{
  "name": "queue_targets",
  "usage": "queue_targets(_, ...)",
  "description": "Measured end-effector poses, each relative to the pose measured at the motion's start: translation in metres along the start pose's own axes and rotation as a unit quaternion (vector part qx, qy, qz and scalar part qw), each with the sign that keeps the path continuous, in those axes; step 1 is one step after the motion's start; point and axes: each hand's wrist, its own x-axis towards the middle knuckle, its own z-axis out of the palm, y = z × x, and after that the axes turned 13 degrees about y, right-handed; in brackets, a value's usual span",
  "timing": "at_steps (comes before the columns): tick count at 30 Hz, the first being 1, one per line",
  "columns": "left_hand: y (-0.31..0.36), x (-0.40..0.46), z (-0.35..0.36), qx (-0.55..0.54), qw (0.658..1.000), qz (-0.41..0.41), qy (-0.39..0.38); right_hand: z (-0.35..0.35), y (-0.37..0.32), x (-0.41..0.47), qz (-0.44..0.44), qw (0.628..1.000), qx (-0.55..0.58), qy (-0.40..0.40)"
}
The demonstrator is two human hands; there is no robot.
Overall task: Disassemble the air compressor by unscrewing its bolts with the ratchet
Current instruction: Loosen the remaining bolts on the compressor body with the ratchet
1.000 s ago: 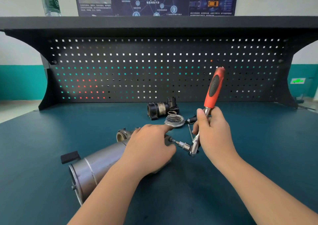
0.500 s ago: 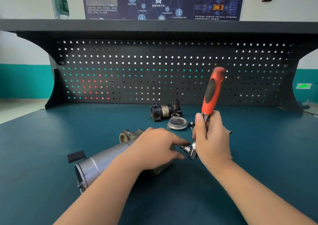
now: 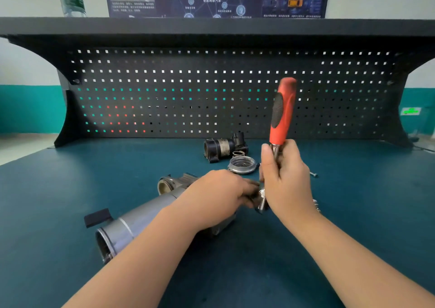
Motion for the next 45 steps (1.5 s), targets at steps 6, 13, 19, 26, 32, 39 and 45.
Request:
queue_targets(6,0.001,0.000,0.001,-0.014,0.999,-0.015,0.032,0.007,0.029,0.004,0.539,0.838,0.067,0.052)
queue_targets(13,0.004,-0.001,-0.005,-0.015,1.000,0.004,-0.009,-0.005,0.001,0.004,0.040,0.999,-0.011,0.013)
queue_targets(19,0.007,-0.005,-0.005,0.025,1.000,-0.014,0.009,-0.007,-0.016,0.001,-0.265,0.959,-0.051,-0.091)
queue_targets(26,0.005,-0.001,-0.001,0.037,0.999,0.002,-0.013,-0.008,0.013,0.014,0.274,0.960,-0.063,0.001)
queue_targets(32,0.003,-0.002,0.000,0.046,0.998,0.009,-0.045,-0.012,0.012,0.011,0.293,0.954,-0.058,-0.029)
queue_targets(39,0.004,-0.004,-0.002,-0.009,1.000,0.016,0.002,-0.017,-0.021,0.003,-0.108,0.990,-0.062,-0.070)
queue_targets(45,0.004,-0.002,-0.003,0.008,1.000,0.013,-0.015,-0.015,-0.002,0.012,0.163,0.983,-0.078,-0.015)
